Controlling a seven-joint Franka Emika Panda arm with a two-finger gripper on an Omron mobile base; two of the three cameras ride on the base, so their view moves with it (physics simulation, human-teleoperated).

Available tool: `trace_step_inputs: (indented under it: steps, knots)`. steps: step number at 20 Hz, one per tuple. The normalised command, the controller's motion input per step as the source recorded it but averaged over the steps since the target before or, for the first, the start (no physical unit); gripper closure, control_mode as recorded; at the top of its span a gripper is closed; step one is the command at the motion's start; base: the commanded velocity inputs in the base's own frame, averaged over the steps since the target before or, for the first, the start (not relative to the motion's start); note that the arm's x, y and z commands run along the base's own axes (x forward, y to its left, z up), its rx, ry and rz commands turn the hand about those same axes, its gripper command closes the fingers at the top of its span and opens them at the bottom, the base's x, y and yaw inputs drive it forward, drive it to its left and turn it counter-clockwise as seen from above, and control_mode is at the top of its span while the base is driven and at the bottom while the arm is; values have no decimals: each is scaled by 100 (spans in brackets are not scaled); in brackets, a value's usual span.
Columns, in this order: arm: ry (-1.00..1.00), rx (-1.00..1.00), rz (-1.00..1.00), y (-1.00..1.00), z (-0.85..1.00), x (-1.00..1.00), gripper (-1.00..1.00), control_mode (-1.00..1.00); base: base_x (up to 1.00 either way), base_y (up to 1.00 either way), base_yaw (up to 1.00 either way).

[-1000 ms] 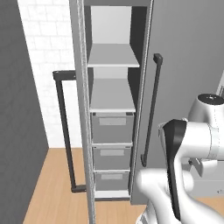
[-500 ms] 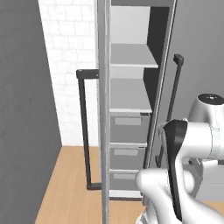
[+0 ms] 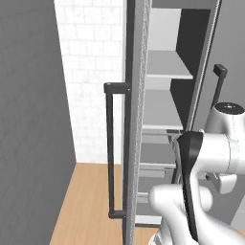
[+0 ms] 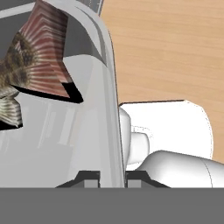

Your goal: Take the meat container that has the fish and place it on the second highest rack of the freezer. Then take the vegetable container that has the corn and onion and place it on the highest rack of the freezer.

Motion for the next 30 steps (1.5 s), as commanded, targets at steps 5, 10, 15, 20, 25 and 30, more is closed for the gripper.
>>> trace_step_inputs:
  steps: [5, 10, 15, 20, 25, 30]
  knots:
    - [0, 0, 0, 0, 0, 0, 100, 100, 9, -33, 0]
    - [0, 0, 0, 0, 0, 0, 100, 100, 34, -22, 0]
    - [0, 0, 0, 0, 0, 0, 100, 100, 31, -23, 2]
    - [0, 0, 0, 0, 0, 0, 100, 100, 54, -14, 3]
    - [0, 0, 0, 0, 0, 0, 100, 100, 77, -27, 0]
    - [0, 0, 0, 0, 0, 0, 100, 100, 22, -49, 0]
